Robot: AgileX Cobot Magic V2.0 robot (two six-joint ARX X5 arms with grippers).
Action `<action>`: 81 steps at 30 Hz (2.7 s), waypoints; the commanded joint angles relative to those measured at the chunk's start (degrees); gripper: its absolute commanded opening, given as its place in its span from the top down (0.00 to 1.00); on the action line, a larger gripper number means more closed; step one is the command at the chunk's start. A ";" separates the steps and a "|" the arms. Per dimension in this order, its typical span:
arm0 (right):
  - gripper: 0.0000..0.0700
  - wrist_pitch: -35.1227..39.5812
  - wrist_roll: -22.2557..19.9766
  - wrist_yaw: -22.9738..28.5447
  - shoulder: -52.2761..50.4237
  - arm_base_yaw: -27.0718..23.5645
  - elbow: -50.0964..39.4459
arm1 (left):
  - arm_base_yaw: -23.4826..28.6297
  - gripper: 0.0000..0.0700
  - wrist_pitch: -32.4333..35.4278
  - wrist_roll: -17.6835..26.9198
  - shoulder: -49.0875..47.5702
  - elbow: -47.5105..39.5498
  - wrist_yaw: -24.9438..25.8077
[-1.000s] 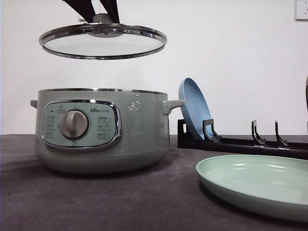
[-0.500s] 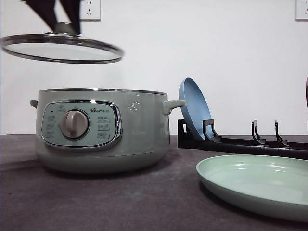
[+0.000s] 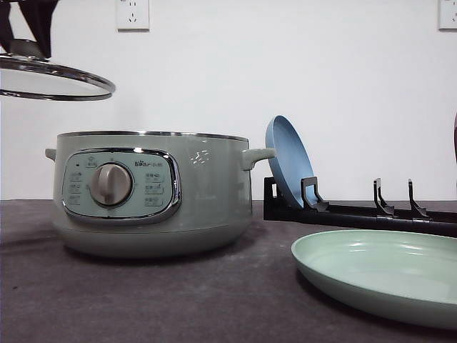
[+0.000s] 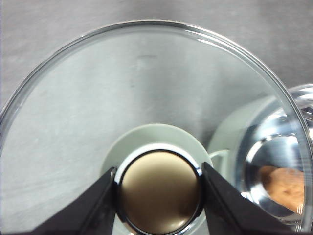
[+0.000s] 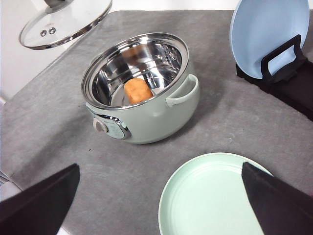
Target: Transfer potato from steamer to green plate
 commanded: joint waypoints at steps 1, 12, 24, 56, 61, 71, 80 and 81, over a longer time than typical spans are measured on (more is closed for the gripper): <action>0.02 0.52 -0.24 -0.13 0.28 0.24 0.87 | 0.69 1.00 1.41 -0.15 -0.59 2.80 0.20; 0.02 0.80 0.08 -2.73 6.74 0.59 3.61 | 1.65 1.00 1.30 -0.40 -0.59 2.80 0.20; 0.02 -1.59 -8.52 -3.48 37.63 9.42 24.57 | 1.65 1.00 1.24 -1.05 -0.59 2.80 0.20; 0.02 -5.74 -24.59 8.88 97.74 24.63 72.27 | 1.65 1.00 1.06 -1.22 -0.59 2.80 0.20; 0.02 -4.39 -24.78 8.91 99.53 24.52 72.22 | 1.65 1.00 0.93 -1.22 -0.59 2.78 0.20; 0.02 -2.92 -24.65 8.66 102.78 24.12 72.13 | 1.65 1.00 1.02 -1.22 -0.59 2.78 0.20; 0.04 -3.02 -24.16 8.69 105.02 23.71 72.11 | 1.65 1.00 1.10 -1.22 -0.59 2.78 0.20; 0.08 -3.06 -24.17 8.70 105.18 23.67 72.11 | 1.65 1.00 1.11 -1.20 -0.59 2.78 0.20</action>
